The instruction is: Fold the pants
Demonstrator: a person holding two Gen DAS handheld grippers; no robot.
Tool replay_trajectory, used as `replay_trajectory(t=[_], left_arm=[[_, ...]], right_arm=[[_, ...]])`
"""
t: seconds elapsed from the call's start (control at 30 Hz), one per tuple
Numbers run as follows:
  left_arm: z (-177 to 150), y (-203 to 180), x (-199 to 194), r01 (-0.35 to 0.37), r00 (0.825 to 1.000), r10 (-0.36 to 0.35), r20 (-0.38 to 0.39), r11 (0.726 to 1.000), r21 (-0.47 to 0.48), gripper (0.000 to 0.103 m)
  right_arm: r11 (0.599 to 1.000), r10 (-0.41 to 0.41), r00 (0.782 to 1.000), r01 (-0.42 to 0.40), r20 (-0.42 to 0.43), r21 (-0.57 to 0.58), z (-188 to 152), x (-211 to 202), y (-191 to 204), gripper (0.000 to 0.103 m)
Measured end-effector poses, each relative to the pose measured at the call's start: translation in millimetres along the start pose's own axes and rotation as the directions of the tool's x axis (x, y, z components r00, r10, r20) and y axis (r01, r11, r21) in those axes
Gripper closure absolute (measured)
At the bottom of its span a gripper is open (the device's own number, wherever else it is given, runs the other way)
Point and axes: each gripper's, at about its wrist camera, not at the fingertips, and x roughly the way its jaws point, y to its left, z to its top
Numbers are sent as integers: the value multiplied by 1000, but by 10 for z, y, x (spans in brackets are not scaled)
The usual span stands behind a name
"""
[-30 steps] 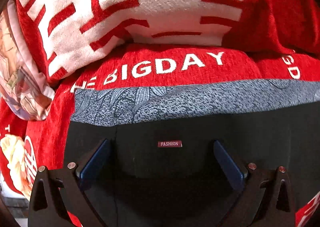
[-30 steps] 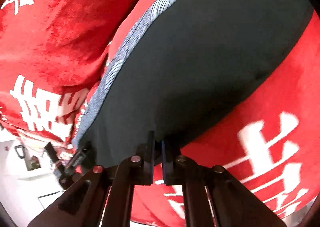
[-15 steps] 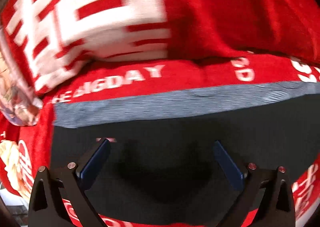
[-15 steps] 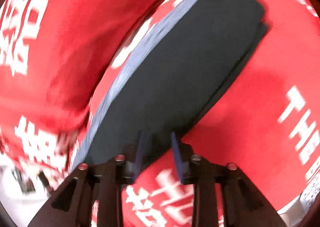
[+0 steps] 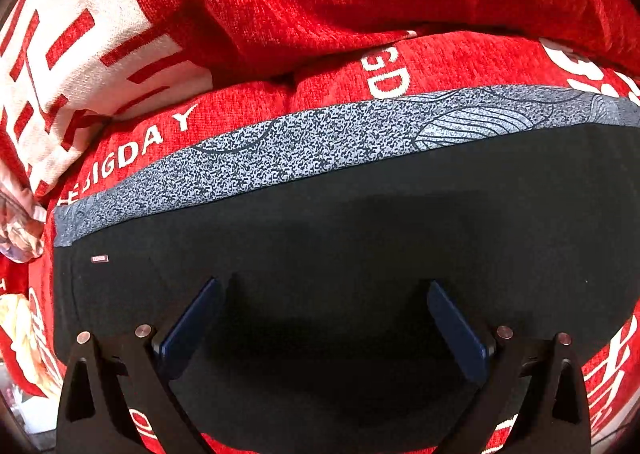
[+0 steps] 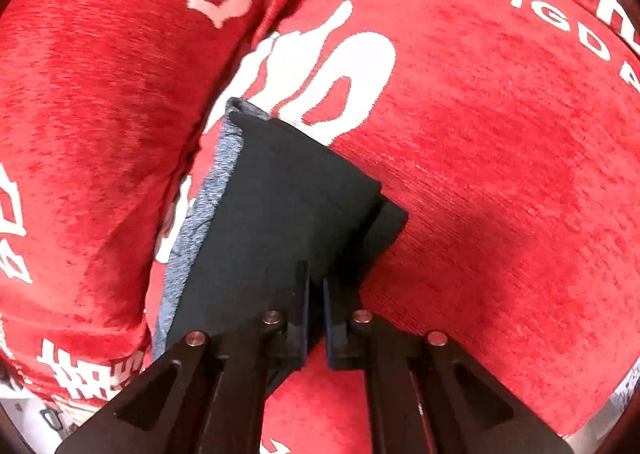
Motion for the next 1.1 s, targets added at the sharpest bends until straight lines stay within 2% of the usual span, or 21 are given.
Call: replay_trajectory(t=[0.07, 0.13, 0.27, 0.4, 0.5, 0.6, 0.67, 0.7, 0.77, 0.83, 0.9, 1.03, 1.1], left_arm=[[14, -25, -3, -13, 1000, 13, -4, 1000, 11, 0], [52, -46, -22, -27, 1000, 28, -12, 999, 21, 0], [103, -135, -287, 23, 999, -23, 22, 1000, 8, 0], [194, -356, -381, 54, 997, -55, 44, 998, 25, 0], [242, -568, -303, 54, 998, -55, 25, 998, 31, 0], [199, -696, -192, 37, 999, -36, -23, 999, 37, 0], [157, -691, -230, 42, 999, -41, -16, 999, 31, 0], [132, -687, -253, 42, 999, -42, -22, 998, 40, 0], [62, -663, -309, 27, 999, -26, -23, 998, 60, 0], [-20, -629, -366, 14, 999, -11, -33, 997, 82, 0], [-103, -582, -441, -2, 999, 6, -48, 996, 85, 0], [-242, -531, -654, -2, 997, 7, -79, 998, 68, 0], [-326, -535, -770, 1, 996, 6, -91, 997, 75, 0]], right_arm=[[1000, -1, 1000, 1, -9, 10, 0, -10, -100, 97], [999, -24, 1000, 24, -2, 35, 2, -35, -199, 93], [997, -76, 997, 75, 32, 23, -19, -237, -154, 87], [993, -83, 994, 88, 67, -83, -63, -378, 119, 86], [970, -80, 996, 86, 32, -227, -102, -235, 448, 86], [941, -122, 992, 112, -13, -320, -174, -32, 618, 86], [931, -182, 983, 162, -32, -328, -193, 70, 584, 86], [939, -184, 982, 162, -43, -305, -197, 67, 526, 85], [958, -133, 988, 109, -72, -266, -241, -6, 399, 79], [954, -148, 985, 119, -87, -275, -333, -94, 320, 58], [946, -171, 980, 135, -99, -296, -477, -198, 288, 46], [937, -186, 971, 128, -151, -326, -808, -344, 259, 35], [943, -183, 967, 122, -177, -311, -924, -398, 234, 34]])
